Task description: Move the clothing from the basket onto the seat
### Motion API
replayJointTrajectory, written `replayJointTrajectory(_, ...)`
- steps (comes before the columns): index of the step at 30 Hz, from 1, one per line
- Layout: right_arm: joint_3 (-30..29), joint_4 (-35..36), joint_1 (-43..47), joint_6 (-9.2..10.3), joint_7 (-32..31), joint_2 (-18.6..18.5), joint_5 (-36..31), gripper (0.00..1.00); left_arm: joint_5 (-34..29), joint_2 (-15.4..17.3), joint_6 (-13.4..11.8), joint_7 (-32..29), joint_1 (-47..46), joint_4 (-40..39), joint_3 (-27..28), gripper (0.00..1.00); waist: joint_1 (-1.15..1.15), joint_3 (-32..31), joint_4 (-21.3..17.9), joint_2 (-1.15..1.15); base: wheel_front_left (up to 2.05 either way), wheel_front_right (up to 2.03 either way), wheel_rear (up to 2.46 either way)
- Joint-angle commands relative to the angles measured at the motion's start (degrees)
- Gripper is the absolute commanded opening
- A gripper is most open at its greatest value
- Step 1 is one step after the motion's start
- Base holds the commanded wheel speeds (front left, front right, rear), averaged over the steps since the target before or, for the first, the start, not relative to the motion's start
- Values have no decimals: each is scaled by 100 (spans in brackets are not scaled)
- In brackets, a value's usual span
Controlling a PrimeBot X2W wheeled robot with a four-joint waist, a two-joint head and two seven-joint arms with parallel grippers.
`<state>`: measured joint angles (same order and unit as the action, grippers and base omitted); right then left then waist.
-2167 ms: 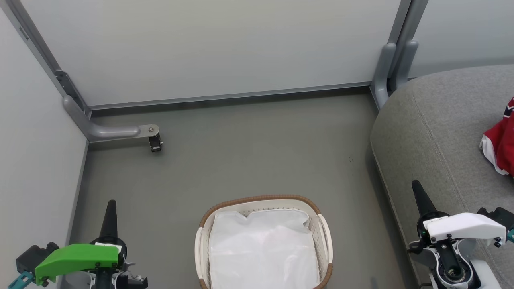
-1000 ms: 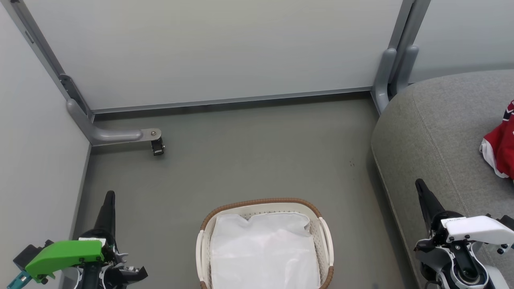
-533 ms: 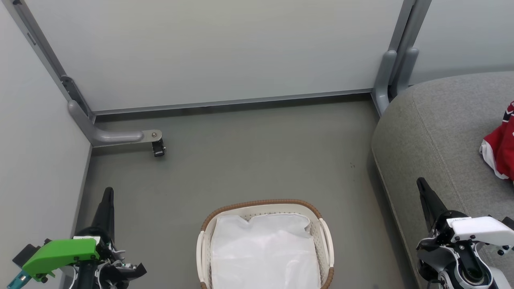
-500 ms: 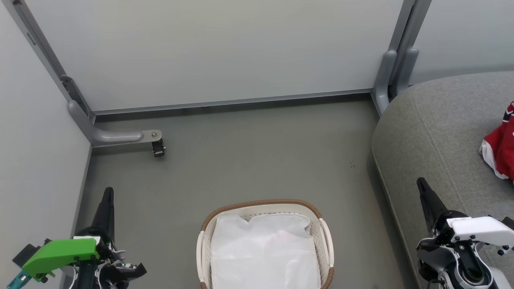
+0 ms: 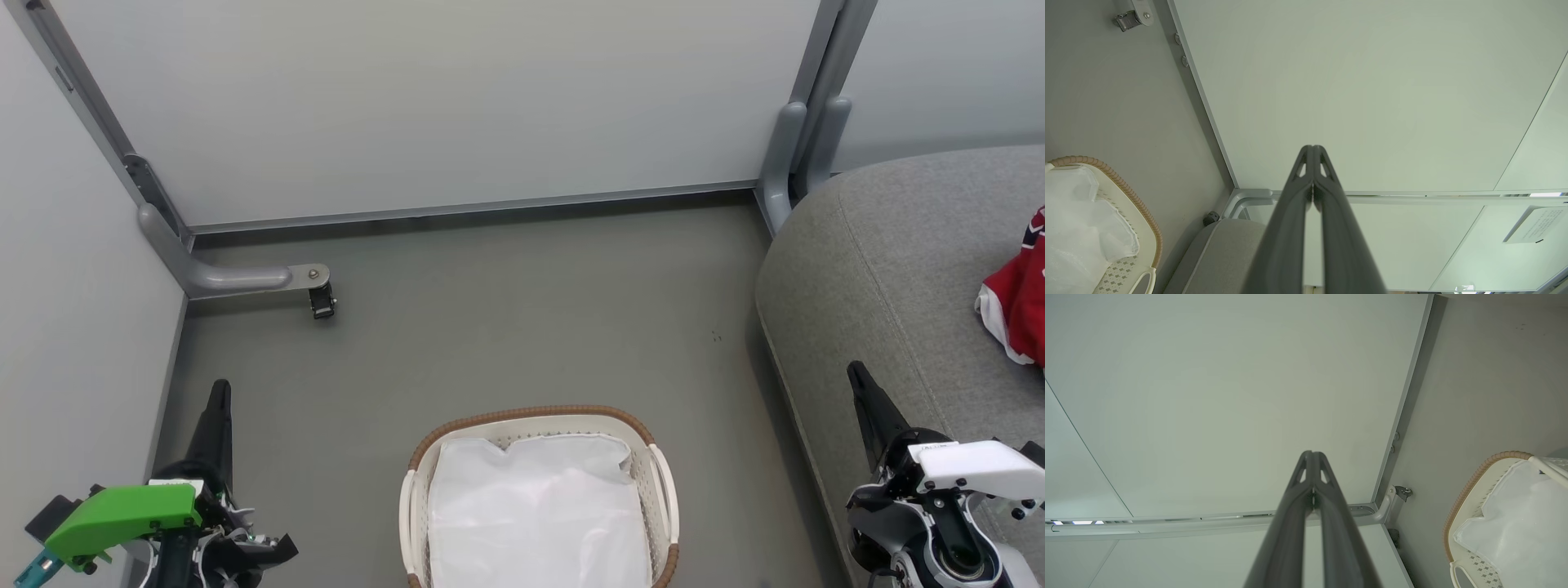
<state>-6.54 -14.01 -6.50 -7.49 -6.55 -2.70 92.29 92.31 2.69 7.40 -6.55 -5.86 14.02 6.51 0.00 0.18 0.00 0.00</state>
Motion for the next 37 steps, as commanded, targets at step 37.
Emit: replayJointTrajectory(37,-9,19,65,0,-18,-34,24,0,19,35,16,-18,-66,-10,13,0,0,0,0,0,0,0,0)
